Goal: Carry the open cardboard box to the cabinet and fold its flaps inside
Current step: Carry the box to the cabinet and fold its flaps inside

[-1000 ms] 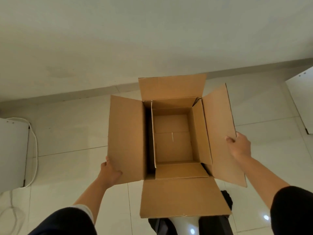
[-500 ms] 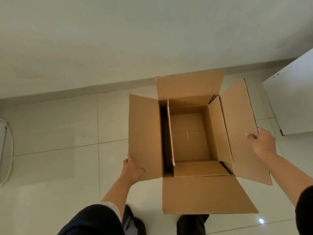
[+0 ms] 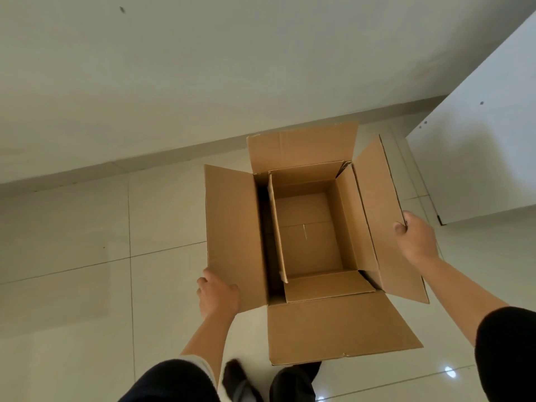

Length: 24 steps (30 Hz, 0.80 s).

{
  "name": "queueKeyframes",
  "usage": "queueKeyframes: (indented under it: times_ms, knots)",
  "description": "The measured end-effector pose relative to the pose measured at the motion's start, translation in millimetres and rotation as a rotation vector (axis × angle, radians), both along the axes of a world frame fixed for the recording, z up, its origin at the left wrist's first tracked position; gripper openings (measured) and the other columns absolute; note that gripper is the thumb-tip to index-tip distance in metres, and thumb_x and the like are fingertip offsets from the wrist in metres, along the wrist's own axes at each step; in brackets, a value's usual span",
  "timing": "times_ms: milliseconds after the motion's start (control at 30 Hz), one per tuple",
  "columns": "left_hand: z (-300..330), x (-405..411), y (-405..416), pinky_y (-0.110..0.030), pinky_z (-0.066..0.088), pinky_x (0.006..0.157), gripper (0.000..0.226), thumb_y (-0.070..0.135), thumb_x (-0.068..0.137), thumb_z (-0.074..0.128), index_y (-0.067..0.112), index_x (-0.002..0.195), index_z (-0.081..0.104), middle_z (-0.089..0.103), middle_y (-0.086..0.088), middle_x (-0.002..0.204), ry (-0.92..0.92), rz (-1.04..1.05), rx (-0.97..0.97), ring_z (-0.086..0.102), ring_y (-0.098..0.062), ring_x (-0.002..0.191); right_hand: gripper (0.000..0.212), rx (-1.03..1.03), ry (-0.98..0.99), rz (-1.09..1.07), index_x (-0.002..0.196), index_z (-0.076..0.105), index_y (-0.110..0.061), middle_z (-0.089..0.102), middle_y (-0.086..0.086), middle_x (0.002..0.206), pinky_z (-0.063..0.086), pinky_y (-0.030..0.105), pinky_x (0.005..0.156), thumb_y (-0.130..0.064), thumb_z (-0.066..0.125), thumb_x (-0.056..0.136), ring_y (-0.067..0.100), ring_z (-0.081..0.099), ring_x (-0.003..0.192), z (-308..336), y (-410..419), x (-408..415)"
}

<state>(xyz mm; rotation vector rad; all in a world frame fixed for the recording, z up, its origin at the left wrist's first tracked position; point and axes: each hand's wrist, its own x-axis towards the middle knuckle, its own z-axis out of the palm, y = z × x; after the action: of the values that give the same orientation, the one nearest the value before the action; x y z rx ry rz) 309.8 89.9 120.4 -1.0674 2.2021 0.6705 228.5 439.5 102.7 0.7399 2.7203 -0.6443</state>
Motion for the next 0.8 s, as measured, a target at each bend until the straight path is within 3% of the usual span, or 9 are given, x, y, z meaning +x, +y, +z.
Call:
queueKeyframes:
  times_ms: [100,200,400,533,633,800]
  knots:
    - [1,-4,5,-0.042,0.049,0.075,0.048,0.006,0.088,0.052,0.005,0.133,0.034,0.056,-0.022,0.122,0.118,0.002,0.006,0.058,-0.038,0.105,0.024,-0.062,-0.024,0.010,0.114,0.052,0.003,0.063,0.022,0.097,0.046,0.033,0.068,-0.003,0.048,0.092,0.033,0.060,0.084,0,2,1]
    - [-6,-14,13,-0.043,0.052,0.087,0.039,0.009,0.090,0.052,0.003,0.128,0.047,0.064,-0.019,0.117,0.122,-0.160,0.058,0.061,-0.035,0.103,0.036,-0.115,-0.068,-0.035,0.125,0.049,0.000,0.063,0.022,0.114,0.049,0.037,0.083,0.001,0.048,0.090,0.036,0.061,0.101,0,6,2]
    - [-6,-25,32,-0.042,0.052,0.087,0.032,0.010,0.095,0.045,0.003,0.125,0.055,0.065,-0.019,0.120,0.116,-0.107,0.138,0.062,-0.036,0.104,0.025,-0.145,-0.140,-0.054,0.113,0.057,0.003,0.064,0.023,0.112,0.043,0.030,0.076,0.000,0.044,0.092,0.037,0.060,0.101,-4,15,0]
    - [-1,-35,44,-0.043,0.054,0.088,0.031,0.010,0.095,0.045,0.003,0.122,0.057,0.066,-0.019,0.118,0.137,-0.093,0.143,0.063,-0.036,0.102,0.029,-0.144,-0.094,-0.070,0.120,0.054,0.004,0.062,0.023,0.117,0.048,0.040,0.091,-0.003,0.046,0.094,0.037,0.059,0.108,-6,25,-4]
    - [-1,-52,61,-0.046,0.054,0.089,0.030,0.010,0.095,0.046,0.002,0.120,0.058,0.066,-0.019,0.117,0.149,-0.098,0.158,0.063,-0.037,0.103,0.030,-0.134,-0.083,-0.066,0.122,0.053,0.004,0.061,0.024,0.119,0.047,0.040,0.092,-0.004,0.045,0.094,0.038,0.058,0.110,-3,46,-20]
    - [-4,-78,112,-0.047,0.053,0.092,0.029,0.012,0.095,0.047,0.002,0.120,0.059,0.066,-0.019,0.117,0.192,-0.070,0.169,0.062,-0.037,0.104,0.041,-0.107,-0.079,0.004,0.136,0.038,0.004,0.048,0.026,0.137,0.039,0.042,0.102,-0.006,0.042,0.096,0.039,0.045,0.127,5,93,-69]
